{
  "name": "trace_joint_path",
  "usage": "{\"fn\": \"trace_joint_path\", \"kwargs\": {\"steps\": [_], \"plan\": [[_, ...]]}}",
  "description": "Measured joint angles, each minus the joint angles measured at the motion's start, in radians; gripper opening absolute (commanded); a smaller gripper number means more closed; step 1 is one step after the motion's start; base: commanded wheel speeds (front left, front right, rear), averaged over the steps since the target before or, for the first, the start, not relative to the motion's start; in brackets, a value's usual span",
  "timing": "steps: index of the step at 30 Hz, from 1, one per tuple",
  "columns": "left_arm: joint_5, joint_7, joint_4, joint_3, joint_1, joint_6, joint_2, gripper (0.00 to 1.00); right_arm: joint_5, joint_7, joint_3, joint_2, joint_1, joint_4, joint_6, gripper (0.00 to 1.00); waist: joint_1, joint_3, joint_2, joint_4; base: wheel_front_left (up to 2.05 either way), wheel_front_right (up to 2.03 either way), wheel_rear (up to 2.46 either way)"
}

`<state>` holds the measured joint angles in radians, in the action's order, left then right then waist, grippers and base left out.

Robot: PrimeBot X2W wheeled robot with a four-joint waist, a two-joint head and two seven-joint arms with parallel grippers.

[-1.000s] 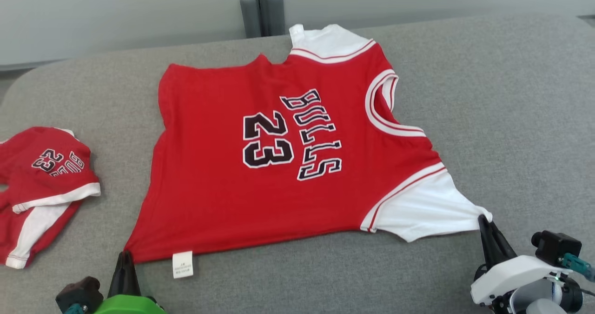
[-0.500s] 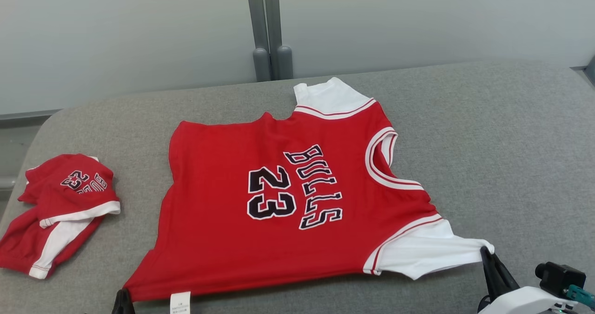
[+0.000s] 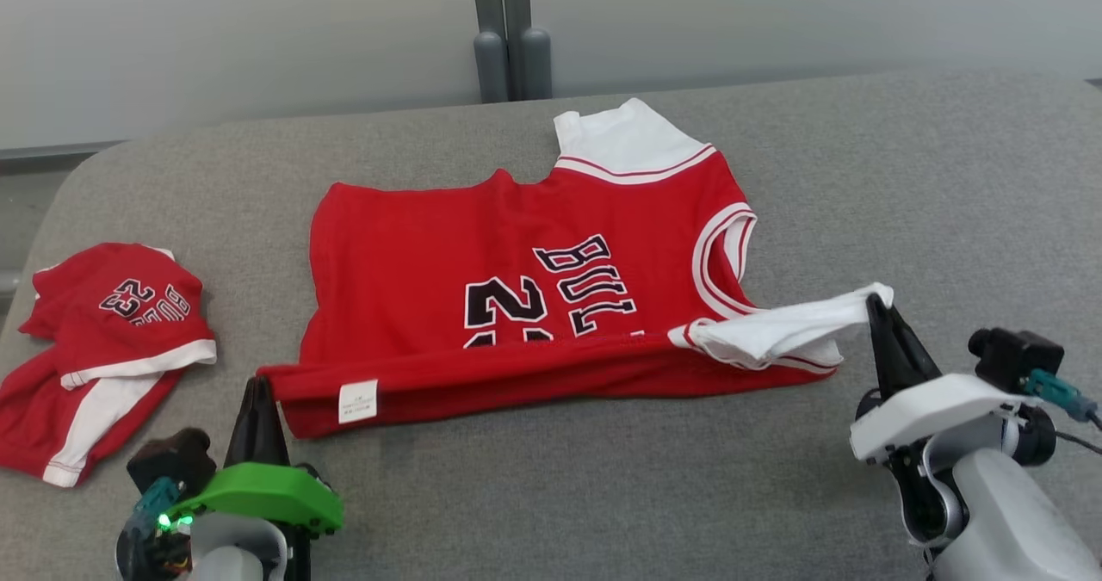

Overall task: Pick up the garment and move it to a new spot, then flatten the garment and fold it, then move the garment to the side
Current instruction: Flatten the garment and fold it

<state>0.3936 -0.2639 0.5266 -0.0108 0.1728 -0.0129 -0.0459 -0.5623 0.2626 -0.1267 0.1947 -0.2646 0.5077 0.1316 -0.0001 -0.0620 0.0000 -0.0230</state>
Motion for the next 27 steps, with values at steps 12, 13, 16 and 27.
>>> {"fn": "trace_joint_path", "kwargs": {"steps": [12,13,16,27], "plan": [[-0.036,0.000,0.089,0.048,0.202,0.005,-0.001,0.00,0.049,0.000,-0.033,0.003,-0.257,0.167,0.000,0.00,0.0000,-0.140,0.0000,0.013,0.00,0.00,0.00],[-0.036,0.000,0.093,0.047,0.212,0.005,-0.001,0.00,0.058,0.000,-0.032,0.002,-0.270,0.175,0.000,0.00,0.0000,-0.151,0.0000,0.014,0.00,0.00,0.00],[-0.044,0.000,0.105,0.047,0.240,0.005,-0.001,0.00,0.077,0.000,-0.020,-0.005,-0.299,0.194,0.000,0.00,0.0000,-0.182,0.0000,0.015,0.00,0.00,0.00],[-0.071,0.000,0.025,0.028,0.252,-0.001,-0.001,1.00,0.139,0.000,0.037,-0.043,-0.300,0.133,0.000,1.00,0.0001,-0.242,0.0000,0.019,0.00,0.00,0.00]]}}
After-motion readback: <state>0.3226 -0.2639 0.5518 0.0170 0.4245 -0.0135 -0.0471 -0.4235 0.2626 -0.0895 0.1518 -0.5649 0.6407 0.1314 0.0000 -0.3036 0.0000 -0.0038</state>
